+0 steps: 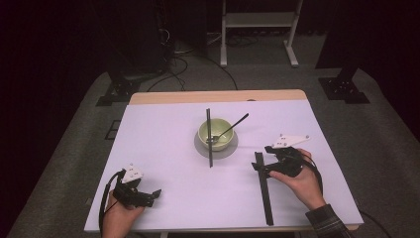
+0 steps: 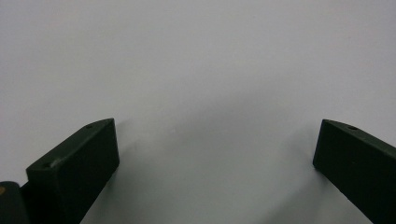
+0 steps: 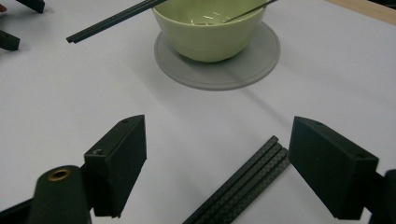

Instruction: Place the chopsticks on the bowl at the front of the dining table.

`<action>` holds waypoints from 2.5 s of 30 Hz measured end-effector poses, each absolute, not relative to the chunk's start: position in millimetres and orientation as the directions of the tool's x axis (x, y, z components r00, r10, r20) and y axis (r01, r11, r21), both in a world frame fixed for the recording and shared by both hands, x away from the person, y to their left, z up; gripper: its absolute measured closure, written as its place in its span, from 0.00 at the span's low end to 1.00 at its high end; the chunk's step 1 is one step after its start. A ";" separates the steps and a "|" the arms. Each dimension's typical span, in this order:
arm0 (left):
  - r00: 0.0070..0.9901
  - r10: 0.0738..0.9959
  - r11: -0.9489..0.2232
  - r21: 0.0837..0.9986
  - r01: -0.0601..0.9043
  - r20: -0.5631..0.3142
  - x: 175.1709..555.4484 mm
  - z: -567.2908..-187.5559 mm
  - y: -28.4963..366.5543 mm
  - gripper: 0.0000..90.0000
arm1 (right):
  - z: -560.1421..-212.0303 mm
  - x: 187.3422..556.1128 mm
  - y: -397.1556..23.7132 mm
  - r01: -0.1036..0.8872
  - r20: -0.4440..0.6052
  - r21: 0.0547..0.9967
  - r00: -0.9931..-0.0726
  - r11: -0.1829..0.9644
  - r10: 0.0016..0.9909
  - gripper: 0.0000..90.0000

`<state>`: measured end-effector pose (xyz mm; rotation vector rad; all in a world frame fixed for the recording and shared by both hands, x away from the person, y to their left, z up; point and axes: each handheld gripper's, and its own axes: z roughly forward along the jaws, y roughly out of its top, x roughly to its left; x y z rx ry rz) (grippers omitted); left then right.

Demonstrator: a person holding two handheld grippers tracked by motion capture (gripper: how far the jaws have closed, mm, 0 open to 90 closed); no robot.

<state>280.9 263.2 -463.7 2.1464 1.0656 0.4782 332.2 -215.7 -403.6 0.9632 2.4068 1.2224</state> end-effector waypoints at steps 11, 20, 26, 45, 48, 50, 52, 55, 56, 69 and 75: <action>0.596 0.802 -0.430 0.715 0.551 0.023 280.9 -463.7 263.2 0.00 | -409.0 326.0 -233.0 0.457 0.062 0.791 -0.720 0.406 0.691 0.21; 0.597 0.802 -0.431 0.715 0.551 0.024 280.9 -463.7 263.2 0.00 | -413.1 320.9 -246.4 0.474 0.060 0.785 -0.699 0.399 0.713 0.21; 0.597 0.802 -0.431 0.715 0.551 0.024 280.9 -463.7 263.2 0.00 | -416.5 317.7 -256.4 0.489 0.067 0.781 -0.683 0.388 0.727 0.21; 0.597 0.802 -0.431 0.715 0.550 0.024 280.8 -463.7 263.2 0.00 | -432.0 302.3 -284.2 0.539 0.086 0.755 -0.646 0.374 0.759 0.21; 0.597 0.802 -0.431 0.715 0.550 0.024 280.8 -463.7 263.2 0.00 | -435.9 300.2 -288.8 0.549 0.090 0.749 -0.640 0.371 0.763 0.21; 0.597 0.802 -0.431 0.715 0.550 0.024 280.8 -463.7 263.2 0.00 | -440.1 298.5 -293.0 0.549 0.071 0.741 -0.636 0.386 0.769 0.21; 0.597 0.802 -0.431 0.715 0.550 0.024 280.8 -463.7 263.2 0.00 | -444.7 297.5 -296.6 0.543 0.042 0.737 -0.631 0.402 0.775 0.22; 0.597 0.802 -0.431 0.715 0.550 0.024 280.8 -463.7 263.2 0.00 | -451.7 296.3 -303.4 0.549 0.037 0.729 -0.627 0.407 0.778 0.22; 0.597 0.802 -0.431 0.715 0.550 0.024 280.8 -463.7 263.2 0.00 | -453.5 295.8 -305.3 0.549 0.039 0.729 -0.629 0.408 0.777 0.22; 0.597 0.802 -0.432 0.715 0.550 0.025 280.7 -463.7 263.2 0.00 | -464.6 288.7 -312.8 0.531 -0.007 0.733 -0.619 0.425 0.785 0.21; 0.597 0.802 -0.433 0.715 0.549 0.027 280.6 -463.6 263.2 0.00 | -464.6 289.0 -312.9 0.534 -0.001 0.732 -0.619 0.422 0.786 0.20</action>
